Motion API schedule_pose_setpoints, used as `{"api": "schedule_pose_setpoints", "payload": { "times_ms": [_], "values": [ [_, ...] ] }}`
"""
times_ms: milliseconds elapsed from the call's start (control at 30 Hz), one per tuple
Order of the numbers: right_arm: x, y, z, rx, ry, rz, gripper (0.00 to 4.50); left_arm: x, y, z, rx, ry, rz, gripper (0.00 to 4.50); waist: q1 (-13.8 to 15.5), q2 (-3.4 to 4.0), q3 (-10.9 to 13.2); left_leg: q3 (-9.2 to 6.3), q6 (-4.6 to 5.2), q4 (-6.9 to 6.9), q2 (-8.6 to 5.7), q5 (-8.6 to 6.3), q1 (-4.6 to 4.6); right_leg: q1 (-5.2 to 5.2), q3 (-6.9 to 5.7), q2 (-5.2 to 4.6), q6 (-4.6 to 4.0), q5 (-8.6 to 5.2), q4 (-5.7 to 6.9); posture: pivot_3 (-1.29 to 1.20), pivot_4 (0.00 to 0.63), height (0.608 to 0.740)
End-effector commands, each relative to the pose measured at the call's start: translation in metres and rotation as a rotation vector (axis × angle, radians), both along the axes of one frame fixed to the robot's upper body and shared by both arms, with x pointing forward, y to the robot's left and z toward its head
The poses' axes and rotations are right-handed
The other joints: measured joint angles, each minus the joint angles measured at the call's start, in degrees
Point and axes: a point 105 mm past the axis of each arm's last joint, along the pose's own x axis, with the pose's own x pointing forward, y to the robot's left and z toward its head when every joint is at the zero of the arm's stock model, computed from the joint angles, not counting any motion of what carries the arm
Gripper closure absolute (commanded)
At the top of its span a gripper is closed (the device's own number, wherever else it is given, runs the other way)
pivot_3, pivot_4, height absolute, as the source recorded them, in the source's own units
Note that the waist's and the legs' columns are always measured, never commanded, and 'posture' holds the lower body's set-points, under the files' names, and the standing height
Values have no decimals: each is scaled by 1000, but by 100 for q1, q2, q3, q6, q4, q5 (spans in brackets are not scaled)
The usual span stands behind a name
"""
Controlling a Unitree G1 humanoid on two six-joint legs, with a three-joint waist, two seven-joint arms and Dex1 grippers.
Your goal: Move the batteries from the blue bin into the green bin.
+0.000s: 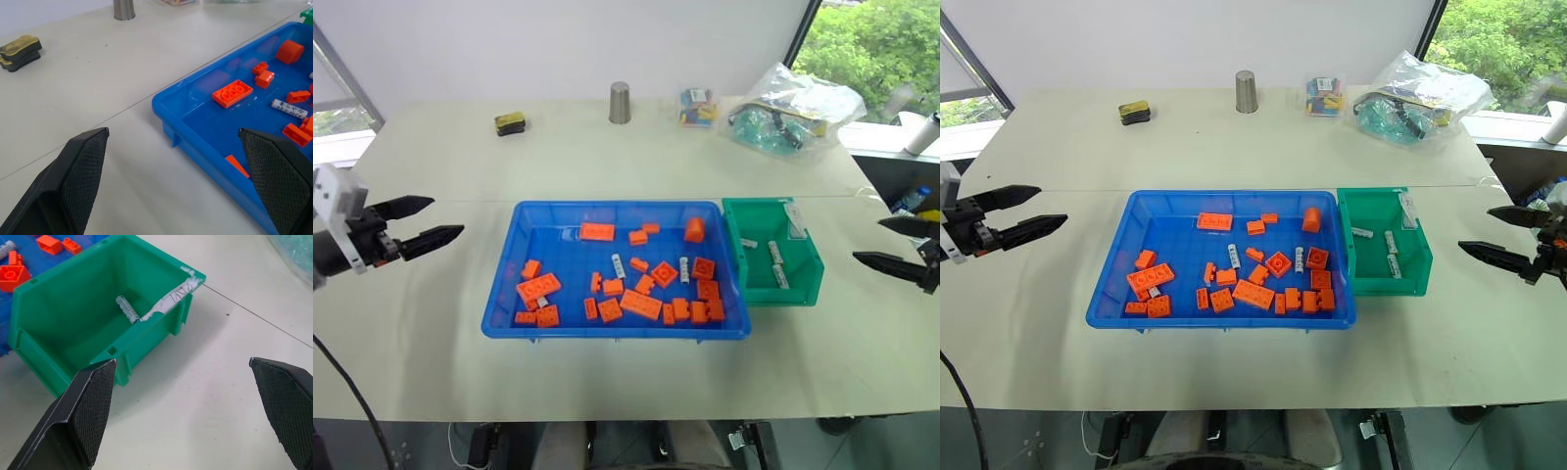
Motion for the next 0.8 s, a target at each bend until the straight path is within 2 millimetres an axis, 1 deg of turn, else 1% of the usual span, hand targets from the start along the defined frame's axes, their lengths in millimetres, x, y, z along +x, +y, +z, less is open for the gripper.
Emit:
{"api": "schedule_pose_setpoints", "payload": {
  "times_ms": [33,233,367,567,800],
  "values": [
    [2,2,5,-1,-36,11,0,1,0,9,35,-37,7,47,0,0,0,0,0,0,0,0,0,0,0,0,0,0,0,0,150,740],
    [3,2,1,6,-28,5,0,2,1,7,21,-16,34,47,-3,0,0,1,0,3,0,0,1,-2,0,1,0,0,8,0,150,740],
    [5,0,2,46,-17,-12,0,-1,0,9,-33,1,24,47,-3,0,0,1,0,5,0,0,2,-2,0,1,0,0,11,0,150,740],
    [9,0,2,-4,-32,-7,0,-1,-1,9,5,-6,32,47,-3,0,0,1,0,7,0,0,3,-3,0,1,0,0,16,0,150,740],
    [14,0,4,-17,-43,-2,0,-3,-7,9,-1,-10,18,47,-5,0,0,4,0,8,0,0,4,-3,2,1,0,0,18,0,150,740]
  ]
}}
